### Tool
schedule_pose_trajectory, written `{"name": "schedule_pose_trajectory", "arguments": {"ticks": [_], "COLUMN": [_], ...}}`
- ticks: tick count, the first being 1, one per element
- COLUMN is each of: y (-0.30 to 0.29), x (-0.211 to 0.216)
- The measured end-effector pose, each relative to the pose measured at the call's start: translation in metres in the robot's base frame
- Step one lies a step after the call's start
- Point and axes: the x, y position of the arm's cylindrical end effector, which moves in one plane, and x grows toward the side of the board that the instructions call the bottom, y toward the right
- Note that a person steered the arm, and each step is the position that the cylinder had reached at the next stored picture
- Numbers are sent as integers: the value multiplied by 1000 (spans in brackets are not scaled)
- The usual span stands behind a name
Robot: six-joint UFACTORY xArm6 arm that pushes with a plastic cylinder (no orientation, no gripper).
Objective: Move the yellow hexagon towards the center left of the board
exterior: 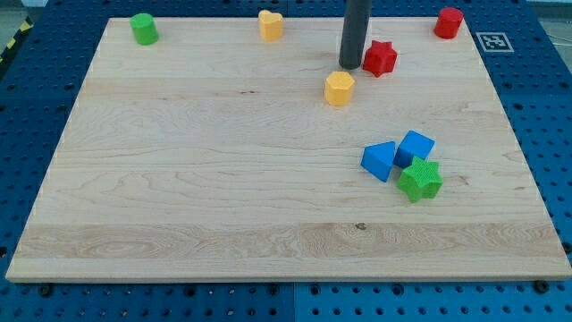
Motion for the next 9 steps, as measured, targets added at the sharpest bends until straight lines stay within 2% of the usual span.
{"name": "schedule_pose_trajectory", "arguments": {"ticks": [3,6,9], "y": [-33,27,-25], "x": [9,37,51]}}
